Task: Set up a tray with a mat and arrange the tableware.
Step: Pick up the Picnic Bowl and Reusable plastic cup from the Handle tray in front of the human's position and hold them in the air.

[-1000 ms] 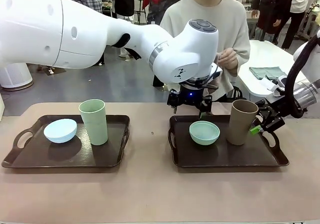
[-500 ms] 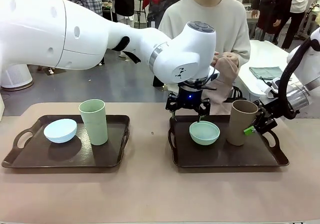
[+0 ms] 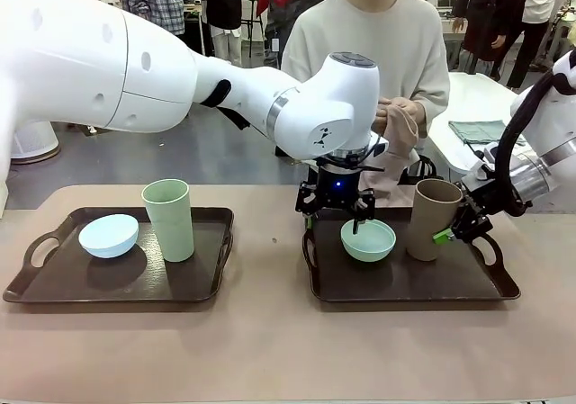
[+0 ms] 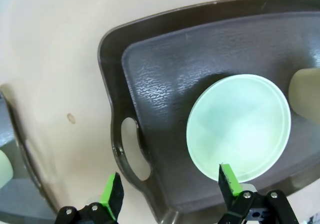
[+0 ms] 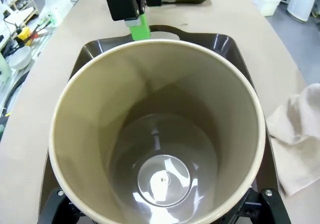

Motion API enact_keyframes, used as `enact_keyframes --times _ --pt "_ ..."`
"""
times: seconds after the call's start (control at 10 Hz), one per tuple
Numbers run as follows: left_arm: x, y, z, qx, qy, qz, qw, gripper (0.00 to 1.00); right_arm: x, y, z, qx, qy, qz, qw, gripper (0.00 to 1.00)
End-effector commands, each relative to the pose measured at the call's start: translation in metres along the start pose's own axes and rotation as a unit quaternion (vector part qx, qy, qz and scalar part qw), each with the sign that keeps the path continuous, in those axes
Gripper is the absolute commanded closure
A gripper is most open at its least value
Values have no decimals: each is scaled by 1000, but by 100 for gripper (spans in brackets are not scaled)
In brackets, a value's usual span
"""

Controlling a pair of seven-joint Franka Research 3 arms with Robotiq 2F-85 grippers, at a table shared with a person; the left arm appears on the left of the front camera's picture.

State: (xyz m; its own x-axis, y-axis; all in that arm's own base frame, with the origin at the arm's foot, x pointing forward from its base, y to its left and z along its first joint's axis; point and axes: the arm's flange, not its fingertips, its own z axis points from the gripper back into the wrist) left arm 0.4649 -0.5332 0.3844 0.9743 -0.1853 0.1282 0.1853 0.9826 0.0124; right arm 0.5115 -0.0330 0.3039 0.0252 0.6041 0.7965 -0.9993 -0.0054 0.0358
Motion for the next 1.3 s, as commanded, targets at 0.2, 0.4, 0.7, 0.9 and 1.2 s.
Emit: enact_keyframes --times 0.2,0.4,0.7,0.9,1.2 --pt "0 3 -14 -29 4 -5 1000 0 -3 -2 -11 -2 -4 15 1000 0" --pt "7 5 -25 -34 -8 -1 999 0 -3 -1 -12 1 -6 25 1000 0" --pt "18 8 -36 -75 -41 9 996 25 -3 -1 -13 1 -7 30 1000 0" --pt "19 6 -38 -79 -43 12 996 77 -5 -2 -14 4 -7 43 999 54" --pt "18 6 -41 -54 -27 12 998 100 -6 -1 -15 6 -13 48 999 100"
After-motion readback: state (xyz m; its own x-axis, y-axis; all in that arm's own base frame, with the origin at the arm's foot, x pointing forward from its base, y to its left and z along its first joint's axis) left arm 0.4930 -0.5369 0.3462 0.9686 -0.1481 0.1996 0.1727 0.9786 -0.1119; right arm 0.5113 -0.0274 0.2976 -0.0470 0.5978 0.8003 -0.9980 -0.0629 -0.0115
